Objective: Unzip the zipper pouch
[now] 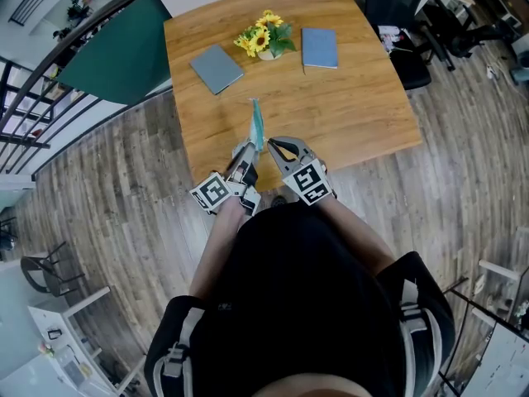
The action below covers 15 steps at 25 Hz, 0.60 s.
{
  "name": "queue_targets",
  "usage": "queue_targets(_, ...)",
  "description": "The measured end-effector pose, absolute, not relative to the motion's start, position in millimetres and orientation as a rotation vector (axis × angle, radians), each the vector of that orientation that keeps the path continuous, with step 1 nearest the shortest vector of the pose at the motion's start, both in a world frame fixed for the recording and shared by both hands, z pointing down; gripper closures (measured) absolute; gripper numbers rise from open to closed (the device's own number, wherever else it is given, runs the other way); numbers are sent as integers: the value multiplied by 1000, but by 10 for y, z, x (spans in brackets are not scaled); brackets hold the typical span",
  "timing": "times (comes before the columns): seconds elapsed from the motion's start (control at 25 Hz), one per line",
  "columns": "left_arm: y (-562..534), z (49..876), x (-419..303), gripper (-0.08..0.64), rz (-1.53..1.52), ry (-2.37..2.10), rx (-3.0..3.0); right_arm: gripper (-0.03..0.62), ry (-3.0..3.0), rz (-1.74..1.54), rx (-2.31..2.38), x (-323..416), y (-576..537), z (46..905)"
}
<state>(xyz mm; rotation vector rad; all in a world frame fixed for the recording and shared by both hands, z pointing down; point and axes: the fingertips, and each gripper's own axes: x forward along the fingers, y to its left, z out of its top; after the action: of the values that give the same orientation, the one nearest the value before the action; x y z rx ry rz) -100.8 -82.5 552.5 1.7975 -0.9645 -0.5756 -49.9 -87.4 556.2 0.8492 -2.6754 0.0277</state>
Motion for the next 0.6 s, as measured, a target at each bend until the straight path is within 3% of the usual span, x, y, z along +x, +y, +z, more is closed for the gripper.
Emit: queue_targets(0.6,-799,5479,-910,558,-551,-945,1837,583,-2649,45,896,-438,-870,5536)
